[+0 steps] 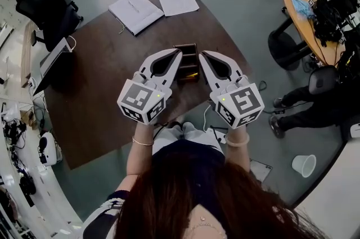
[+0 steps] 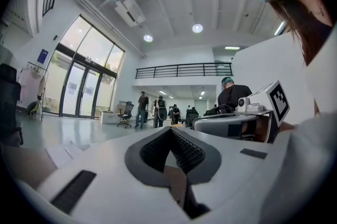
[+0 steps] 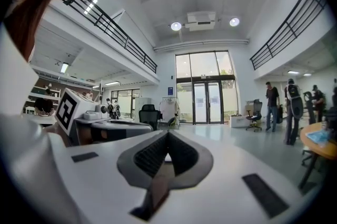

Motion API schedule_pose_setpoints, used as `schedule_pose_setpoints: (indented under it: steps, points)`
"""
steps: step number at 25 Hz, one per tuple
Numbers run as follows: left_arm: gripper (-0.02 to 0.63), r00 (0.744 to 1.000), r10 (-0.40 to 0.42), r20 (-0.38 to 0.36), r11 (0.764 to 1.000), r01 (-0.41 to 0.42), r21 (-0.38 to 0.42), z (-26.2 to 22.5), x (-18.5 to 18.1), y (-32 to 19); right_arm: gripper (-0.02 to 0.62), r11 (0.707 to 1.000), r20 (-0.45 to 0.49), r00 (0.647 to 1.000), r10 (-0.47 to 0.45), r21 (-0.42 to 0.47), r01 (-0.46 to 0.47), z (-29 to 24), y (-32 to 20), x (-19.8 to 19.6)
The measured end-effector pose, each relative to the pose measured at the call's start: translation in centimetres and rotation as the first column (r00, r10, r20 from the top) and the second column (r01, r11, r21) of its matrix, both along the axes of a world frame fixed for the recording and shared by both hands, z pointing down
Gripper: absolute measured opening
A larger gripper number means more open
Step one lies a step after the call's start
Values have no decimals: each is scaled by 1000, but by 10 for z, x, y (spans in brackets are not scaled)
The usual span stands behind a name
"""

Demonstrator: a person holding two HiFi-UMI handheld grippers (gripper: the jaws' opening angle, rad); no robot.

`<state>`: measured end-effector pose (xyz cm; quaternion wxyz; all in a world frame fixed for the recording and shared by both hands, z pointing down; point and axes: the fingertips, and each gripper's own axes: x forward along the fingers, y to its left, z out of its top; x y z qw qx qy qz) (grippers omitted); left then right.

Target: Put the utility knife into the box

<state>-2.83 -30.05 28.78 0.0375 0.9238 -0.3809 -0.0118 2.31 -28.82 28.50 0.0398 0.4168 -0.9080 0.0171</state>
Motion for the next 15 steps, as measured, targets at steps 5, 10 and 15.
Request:
schedule_pose_setpoints:
  steps: [5, 10, 15]
  points:
    - [0, 1000, 6, -4, 1000, -6, -11, 3, -2, 3, 15, 1000, -19, 1000, -11, 7, 11, 2, 3, -5]
    - [0, 1000, 9, -8, 1000, -9, -13, 4, -6, 4, 15, 1000, -21, 1000, -15, 9, 15, 1, 4, -9]
    - [0, 1000, 12, -23, 1000, -13, -22, 5, -6, 6, 15, 1000, -28, 999, -16, 4, 16, 4, 5, -11]
